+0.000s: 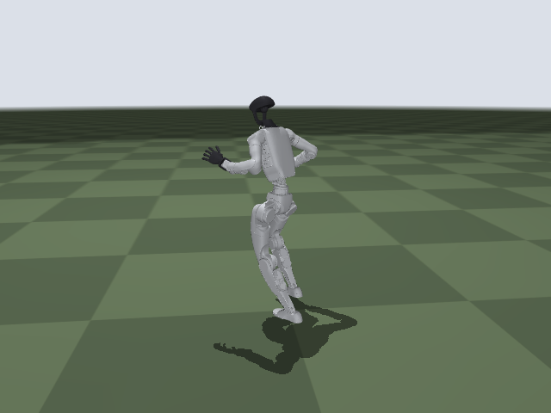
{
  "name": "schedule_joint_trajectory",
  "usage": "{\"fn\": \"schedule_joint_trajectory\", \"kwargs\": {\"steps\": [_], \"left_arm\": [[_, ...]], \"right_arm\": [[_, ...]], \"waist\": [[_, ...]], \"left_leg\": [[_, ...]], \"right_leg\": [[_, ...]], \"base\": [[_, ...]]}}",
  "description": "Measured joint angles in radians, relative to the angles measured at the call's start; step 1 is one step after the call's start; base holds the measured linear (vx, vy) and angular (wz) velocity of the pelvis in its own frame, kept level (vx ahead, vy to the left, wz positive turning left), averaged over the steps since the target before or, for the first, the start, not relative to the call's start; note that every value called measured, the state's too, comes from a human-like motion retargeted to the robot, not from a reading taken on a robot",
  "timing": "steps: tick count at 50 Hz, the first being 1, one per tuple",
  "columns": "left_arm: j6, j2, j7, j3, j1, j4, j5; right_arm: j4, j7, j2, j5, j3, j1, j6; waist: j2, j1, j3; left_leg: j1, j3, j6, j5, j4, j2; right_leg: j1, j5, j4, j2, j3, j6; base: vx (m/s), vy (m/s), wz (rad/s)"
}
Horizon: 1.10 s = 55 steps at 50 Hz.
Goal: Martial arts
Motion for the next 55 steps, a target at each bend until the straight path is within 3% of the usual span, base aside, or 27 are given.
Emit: {"fn": "schedule_joint_trajectory", "kwargs": {"steps": [4,7,12,17,22,33,41,47,55], "left_arm": [[-0.032,-0.006,0.060,-0.114,-0.069,0.080,0.126],[-0.036,-0.017,0.053,-0.187,-0.072,0.131,0.186],[-0.054,-0.008,0.015,-0.272,-0.070,0.190,0.256],[-0.062,0.020,-0.052,-0.274,-0.051,0.176,0.258],[-0.053,0.038,-0.086,-0.240,-0.025,0.189,0.265],[-0.038,0.023,-0.152,-0.195,0.057,0.294,0.228],[-0.019,-0.028,-0.233,-0.167,0.116,0.351,0.078],[0.013,-0.129,-0.230,-0.111,0.118,0.444,-0.043],[0.029,-0.219,-0.138,-0.065,-0.009,0.506,-0.204]], "right_arm": [[0.047,-0.083,0.046,-0.062,0.024,-0.007,-0.007],[0.063,-0.115,0.068,-0.099,0.057,-0.021,-0.017],[0.093,-0.168,0.059,-0.119,0.118,-0.104,-0.046],[0.118,-0.173,0.051,-0.055,0.139,-0.169,-0.061],[0.132,-0.174,0.074,0.011,0.133,-0.201,-0.065],[0.115,-0.206,0.137,-0.056,0.116,-0.272,-0.076],[0.161,-0.167,0.152,-0.086,0.095,-0.253,-0.038],[0.394,-0.147,0.211,-0.080,0.088,-0.195,0.024],[0.855,-0.161,0.312,-0.033,0.132,-0.229,0.085]], "waist": [[0.036,-0.061,-0.024],[0.046,-0.059,-0.039],[0.072,-0.028,-0.060],[0.107,0.003,-0.089],[0.143,0.030,-0.141],[0.189,0.011,-0.239],[0.174,-0.004,-0.277],[0.147,-0.016,-0.296],[0.048,-0.075,-0.261]], "left_leg": [[0.008,-0.141,-0.010,-0.037,-0.035,0.006],[0.017,-0.198,-0.014,-0.077,0.009,-0.002],[-0.020,-0.150,-0.068,-0.054,0.135,0.051],[-0.179,0.033,-0.086,0.041,0.327,0.195],[-0.328,0.175,-0.059,0.025,0.345,0.283],[-0.463,0.398,-0.046,0.082,-0.042,0.368],[-0.521,0.460,-0.037,0.101,0.035,0.438],[-0.513,0.400,0.010,0.049,0.149,0.403],[-0.413,0.305,0.115,-0.011,0.202,0.172]], "right_leg": [[-0.066,0.095,-0.179,0.041,0.176,0.104],[-0.037,0.082,-0.182,0.041,0.236,0.123],[0.075,-0.045,-0.172,-0.024,0.131,0.070],[0.157,-0.105,-0.200,-0.063,-0.013,0.027],[0.202,-0.093,-0.270,-0.069,-0.136,0.008],[0.323,-0.009,-0.489,-0.024,-0.377,0.018],[0.387,-0.018,-0.517,0.033,-0.410,0.014],[0.451,0.004,-0.465,0.059,-0.298,0.013],[0.415,0.104,-0.074,-0.054,-0.076,-0.011]], "base": [[0.33,-0.13,2.42],[0.28,-0.21,2.01],[0.20,-0.24,1.71],[0.08,-0.22,1.56],[0.04,-0.19,1.29],[0.07,-0.08,0.98],[0.18,0.09,0.48],[0.24,0.18,0.68],[0.24,0.19,1.08]]}}
